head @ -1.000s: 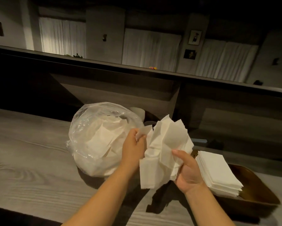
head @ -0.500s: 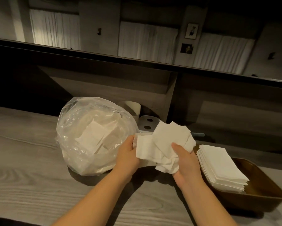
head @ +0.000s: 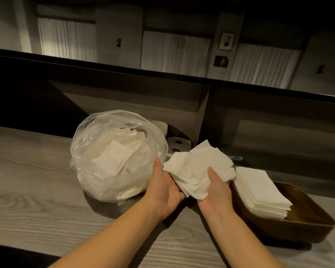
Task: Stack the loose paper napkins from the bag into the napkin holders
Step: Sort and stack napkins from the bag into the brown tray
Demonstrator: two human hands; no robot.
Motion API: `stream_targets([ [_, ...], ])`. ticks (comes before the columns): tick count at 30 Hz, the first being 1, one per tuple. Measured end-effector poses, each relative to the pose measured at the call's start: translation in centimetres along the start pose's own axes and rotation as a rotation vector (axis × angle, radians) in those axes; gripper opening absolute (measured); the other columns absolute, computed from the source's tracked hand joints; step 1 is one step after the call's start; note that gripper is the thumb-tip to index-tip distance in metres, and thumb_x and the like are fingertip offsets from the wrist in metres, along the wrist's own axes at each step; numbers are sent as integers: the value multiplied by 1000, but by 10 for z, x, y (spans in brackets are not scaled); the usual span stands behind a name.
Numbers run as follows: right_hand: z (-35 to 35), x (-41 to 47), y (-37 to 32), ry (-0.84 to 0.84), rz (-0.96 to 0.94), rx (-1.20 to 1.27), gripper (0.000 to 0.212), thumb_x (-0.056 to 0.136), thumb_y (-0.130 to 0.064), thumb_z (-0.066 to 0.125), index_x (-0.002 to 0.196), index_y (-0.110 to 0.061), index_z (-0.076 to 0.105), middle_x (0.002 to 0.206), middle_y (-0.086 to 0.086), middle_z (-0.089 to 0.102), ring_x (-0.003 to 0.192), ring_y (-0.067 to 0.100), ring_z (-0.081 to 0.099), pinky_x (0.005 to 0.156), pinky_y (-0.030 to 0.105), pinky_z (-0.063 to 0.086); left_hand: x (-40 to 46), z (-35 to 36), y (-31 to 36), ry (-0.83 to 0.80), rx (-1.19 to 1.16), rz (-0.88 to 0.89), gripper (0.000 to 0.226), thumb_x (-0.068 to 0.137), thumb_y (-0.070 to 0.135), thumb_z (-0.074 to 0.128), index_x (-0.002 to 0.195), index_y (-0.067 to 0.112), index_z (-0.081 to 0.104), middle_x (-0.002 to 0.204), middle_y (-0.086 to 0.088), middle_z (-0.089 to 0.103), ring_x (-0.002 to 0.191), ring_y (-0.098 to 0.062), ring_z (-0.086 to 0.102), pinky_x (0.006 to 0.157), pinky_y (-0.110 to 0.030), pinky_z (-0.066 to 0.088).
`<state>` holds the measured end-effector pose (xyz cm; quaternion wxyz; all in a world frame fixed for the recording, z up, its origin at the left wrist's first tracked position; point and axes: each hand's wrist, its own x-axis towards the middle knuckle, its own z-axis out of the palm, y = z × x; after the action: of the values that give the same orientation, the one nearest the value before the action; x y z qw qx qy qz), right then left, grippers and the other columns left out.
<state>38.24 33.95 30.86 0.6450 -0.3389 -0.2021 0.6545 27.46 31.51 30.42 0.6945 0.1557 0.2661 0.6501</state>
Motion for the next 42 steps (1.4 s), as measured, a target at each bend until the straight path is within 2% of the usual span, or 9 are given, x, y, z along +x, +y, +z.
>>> stream_targets([
  [5,1,-7,-2,-11,-136,-92,53,96,-14,61,141,-35,45,129,-4,62,106,23,65,82,46,58,-2,9,2,137,-28,132,40,105,26,42,140,7,47,117,-15,68,97,-29,66,82,-44,54],
  [12,4,-28,-37,-156,-198,-31,31,94,-18,61,114,-42,58,105,-6,72,98,21,68,76,45,58,-1,6,11,144,-52,137,35,103,18,48,137,8,49,124,-18,64,111,-34,65,104,-53,47],
  [16,3,-38,-46,-247,-150,-27,27,95,-15,56,107,-38,61,84,-9,76,81,19,72,56,38,59,-3,1,11,124,48,134,28,101,9,50,128,12,55,113,-14,69,98,-29,70,85,-46,58],
  [20,0,-37,-51,-310,-111,-97,25,93,-11,53,100,-33,63,76,-5,75,85,24,68,65,46,56,-2,-4,10,79,190,164,25,99,2,49,116,16,60,99,-8,74,82,-22,75,63,-35,61],
  [23,-5,-35,-56,-413,-77,-261,23,77,-20,68,100,-26,66,79,1,75,82,27,68,62,42,55,1,-5,11,66,260,195,26,100,5,49,119,18,60,106,-9,74,89,-25,74,69,-37,61],
  [26,-7,-37,-55,-475,39,-382,62,36,-45,95,93,-25,77,89,9,75,77,29,72,58,45,59,3,-6,12,65,417,275,30,99,7,52,123,23,61,112,-3,72,102,-25,70,87,-47,58],
  [31,-9,-33,-56,-483,129,-903,45,76,-14,75,118,-19,60,102,10,71,96,32,67,81,47,54,0,-10,19,87,735,380,22,91,18,67,112,25,67,89,12,75,80,-6,71,65,-23,58],
  [37,-7,-25,-52,-418,199,-1327,18,91,-14,62,106,-23,59,101,-3,66,91,14,62,68,27,44,6,-15,36,322,713,389,28,98,19,53,125,25,58,116,3,63,106,-21,60,90,-37,49],
  [42,-14,-14,-31,-365,-201,-1676,49,90,-34,68,133,-24,48,126,-9,54,108,8,54,85,25,49,7,-16,39,230,454,346,26,99,8,52,119,22,59,113,-3,68,105,-23,65,90,-40,53],
])
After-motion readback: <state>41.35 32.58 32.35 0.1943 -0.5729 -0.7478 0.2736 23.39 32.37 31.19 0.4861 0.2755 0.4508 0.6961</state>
